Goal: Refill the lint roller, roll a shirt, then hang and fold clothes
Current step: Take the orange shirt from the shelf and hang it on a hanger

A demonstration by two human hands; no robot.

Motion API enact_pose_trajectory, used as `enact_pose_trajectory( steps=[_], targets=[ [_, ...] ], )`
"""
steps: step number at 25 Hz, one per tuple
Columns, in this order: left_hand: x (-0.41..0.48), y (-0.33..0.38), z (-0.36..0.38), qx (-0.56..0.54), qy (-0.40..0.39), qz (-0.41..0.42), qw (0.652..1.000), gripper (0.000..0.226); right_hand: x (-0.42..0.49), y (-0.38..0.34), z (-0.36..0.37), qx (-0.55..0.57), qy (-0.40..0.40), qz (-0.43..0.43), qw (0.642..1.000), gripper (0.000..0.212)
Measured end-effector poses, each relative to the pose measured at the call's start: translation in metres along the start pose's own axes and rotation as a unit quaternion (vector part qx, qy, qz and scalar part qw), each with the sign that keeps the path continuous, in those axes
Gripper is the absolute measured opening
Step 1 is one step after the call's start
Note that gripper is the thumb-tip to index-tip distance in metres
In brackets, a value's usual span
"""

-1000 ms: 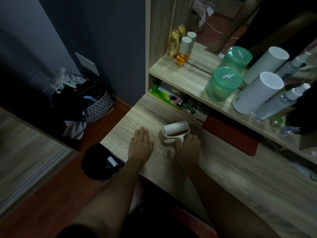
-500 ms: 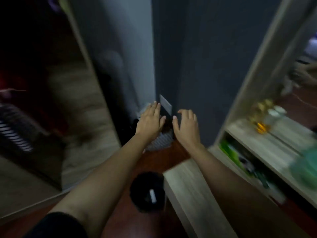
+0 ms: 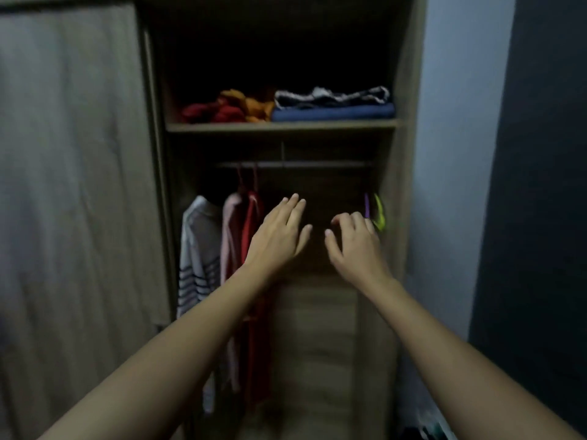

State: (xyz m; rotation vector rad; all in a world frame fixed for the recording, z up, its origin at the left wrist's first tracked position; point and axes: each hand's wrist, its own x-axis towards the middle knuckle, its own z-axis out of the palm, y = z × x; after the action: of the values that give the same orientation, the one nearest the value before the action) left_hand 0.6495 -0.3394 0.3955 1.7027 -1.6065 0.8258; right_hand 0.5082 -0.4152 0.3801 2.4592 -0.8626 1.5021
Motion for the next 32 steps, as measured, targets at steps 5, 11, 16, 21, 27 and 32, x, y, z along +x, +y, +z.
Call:
enact_pose_trajectory(
  steps=[5,11,16,21,27,32],
  targets=[
    [0.084,-0.126,-0.04,0.059,0.072,0.024,0.995,0.062,0.139,-0.062,0.051,-0.022,0.024,-0.057,0.998,0.034],
    [0.164,-0.239,-0.051,0.126,0.131,0.044,0.982,0.066,0.253,-0.089,0.095,-0.036,0.015,-0.08,0.996,0.044],
    [0.223,-0.282,-0.046,0.145,0.104,0.032,0.983,0.081,0.339,-0.097,0.107,-0.043,0.007,-0.094,0.995,0.046],
    [0.247,-0.309,-0.019,0.204,0.009,0.045,0.978,0.082,0.401,-0.096,0.141,-0.122,-0.152,-0.047,0.98,0.064],
    [0.246,-0.321,-0.011,0.184,0.054,0.082,0.978,0.083,0.402,-0.097,0.13,0.005,-0.042,-0.078,0.996,0.029],
    [0.245,-0.331,-0.008,0.185,0.074,0.13,0.971,0.074,0.415,-0.099,0.115,0.084,-0.13,0.076,0.985,0.074]
  ],
)
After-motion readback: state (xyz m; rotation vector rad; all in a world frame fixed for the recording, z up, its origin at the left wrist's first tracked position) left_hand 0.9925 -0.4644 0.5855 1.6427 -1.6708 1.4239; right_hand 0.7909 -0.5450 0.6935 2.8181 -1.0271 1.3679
